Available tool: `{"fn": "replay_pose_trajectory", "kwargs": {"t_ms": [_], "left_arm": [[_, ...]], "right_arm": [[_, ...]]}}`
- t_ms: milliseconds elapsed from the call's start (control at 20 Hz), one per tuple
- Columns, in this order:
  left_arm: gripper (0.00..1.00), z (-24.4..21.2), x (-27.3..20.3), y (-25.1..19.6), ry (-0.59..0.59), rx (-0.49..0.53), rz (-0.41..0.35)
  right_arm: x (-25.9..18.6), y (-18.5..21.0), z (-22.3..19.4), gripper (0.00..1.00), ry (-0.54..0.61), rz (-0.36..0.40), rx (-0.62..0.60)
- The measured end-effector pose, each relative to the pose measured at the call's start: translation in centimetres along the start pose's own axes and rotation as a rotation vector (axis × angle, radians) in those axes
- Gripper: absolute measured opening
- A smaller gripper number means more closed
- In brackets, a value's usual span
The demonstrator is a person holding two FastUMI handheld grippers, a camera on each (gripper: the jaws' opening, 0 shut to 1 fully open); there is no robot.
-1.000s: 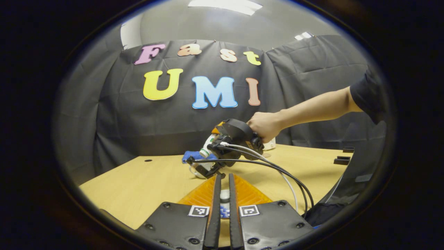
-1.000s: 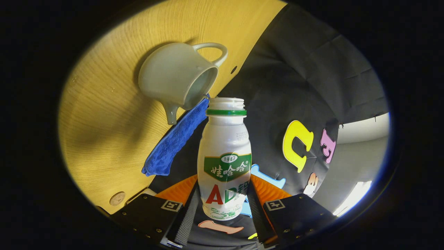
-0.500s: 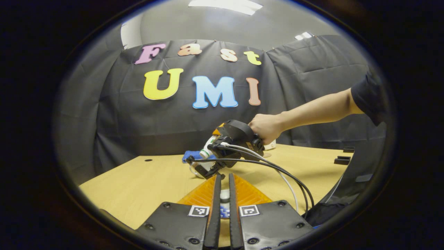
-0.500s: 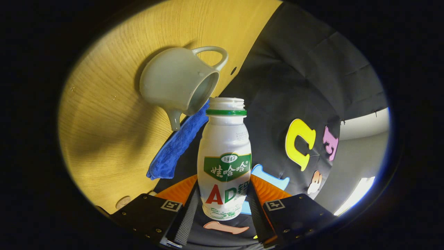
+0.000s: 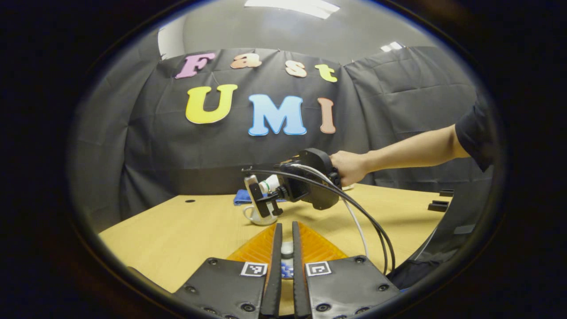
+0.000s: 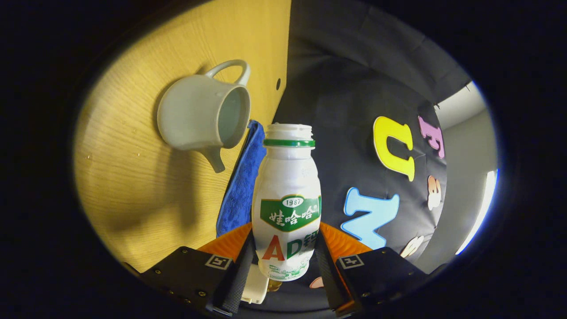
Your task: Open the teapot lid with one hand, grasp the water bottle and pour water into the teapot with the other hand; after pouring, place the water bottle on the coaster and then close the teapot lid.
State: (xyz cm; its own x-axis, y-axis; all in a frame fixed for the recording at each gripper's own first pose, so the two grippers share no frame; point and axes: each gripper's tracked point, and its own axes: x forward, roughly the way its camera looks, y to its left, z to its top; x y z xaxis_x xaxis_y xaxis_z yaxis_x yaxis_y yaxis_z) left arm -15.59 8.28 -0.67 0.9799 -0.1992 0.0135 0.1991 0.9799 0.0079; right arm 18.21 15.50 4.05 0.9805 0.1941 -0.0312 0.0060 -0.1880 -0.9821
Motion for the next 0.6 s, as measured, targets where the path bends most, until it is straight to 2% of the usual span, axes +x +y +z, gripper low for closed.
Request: {"fn": "replay_pose_trajectory", "kwargs": {"t_ms": [200,400,450,550,600], "left_arm": [[0.22,0.0,0.2,0.5,0.002,-0.016,0.010],[0.17,-0.5,0.6,0.9,0.009,-0.035,0.021],[0.22,-0.5,0.7,0.9,0.012,-0.045,0.020],[0.22,-0.6,1.0,1.2,0.011,-0.053,0.027],[0.18,-0.4,1.1,1.5,0.007,-0.052,0.035]], "right_arm": [[-0.6,0.8,-0.2,0.72,-0.003,0.014,0.212],[-1.1,0.7,-0.5,0.72,-0.008,-0.021,0.416],[-1.5,0.5,-0.6,0.72,-0.009,-0.031,0.465],[-2.2,0.2,-0.9,0.72,-0.017,-0.046,0.580],[-2.8,0.0,-1.3,0.72,-0.021,-0.054,0.650]]}}
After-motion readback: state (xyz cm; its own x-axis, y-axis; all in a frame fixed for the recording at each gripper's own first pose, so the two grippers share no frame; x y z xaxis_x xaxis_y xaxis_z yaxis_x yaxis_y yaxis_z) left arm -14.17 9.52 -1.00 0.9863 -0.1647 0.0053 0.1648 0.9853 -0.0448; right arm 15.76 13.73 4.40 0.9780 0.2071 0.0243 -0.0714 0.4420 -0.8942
